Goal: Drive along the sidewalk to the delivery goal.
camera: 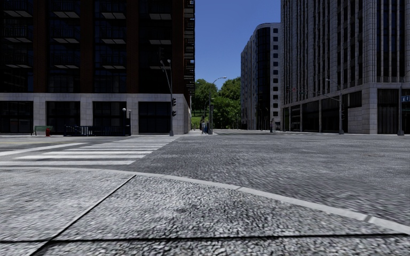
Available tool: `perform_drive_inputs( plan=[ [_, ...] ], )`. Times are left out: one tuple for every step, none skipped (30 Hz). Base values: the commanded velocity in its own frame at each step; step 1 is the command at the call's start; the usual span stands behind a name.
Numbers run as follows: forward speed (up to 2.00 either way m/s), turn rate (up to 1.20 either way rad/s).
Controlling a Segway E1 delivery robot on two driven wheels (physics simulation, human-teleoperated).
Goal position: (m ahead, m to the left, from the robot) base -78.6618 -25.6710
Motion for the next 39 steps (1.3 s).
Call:
perform_drive_inputs(
  plan=[
    [0.00, 0.00],
    [0.00, 0.00],
    [0.00, 0.00],
    [0.00, 0.00],
    [0.00, 0.00],
    [0.00, 0.00],
    [0.00, 0.00],
    [0.00, 0.00],
    [0.00, 0.00],
    [0.00, 0.00],
    [0.00, 0.00],
    [0.00, 0.00],
    [0.00, 0.00],
    [0.00, 0.00],
    [0.00, 0.00],
    [0.00, 0.00],
    [0.00, 0.00],
    [0.00, 0.00],
    [0.00, 0.00],
    [0.00, 0.00],
    [0.00, 0.00],
    [0.00, 0.00],
    [0.00, 0.00],
    [0.00, 0.00],
    [0.00, 0.00],
    [0.00, 0.00],
    [0.00, 0.00],
    [0.00, 0.00],
    [0.00, 0.00],
    [0.00, 0.00],
    [0.00, 0.00],
    [0.00, -0.04],
    [0.00, -0.04],
    [0.00, -0.12],
    [0.00, -0.21],
    [0.00, -0.24],
    [0.00, -0.25],
    [0.00, -0.25],
    [0.00, -0.25]
  ],
)
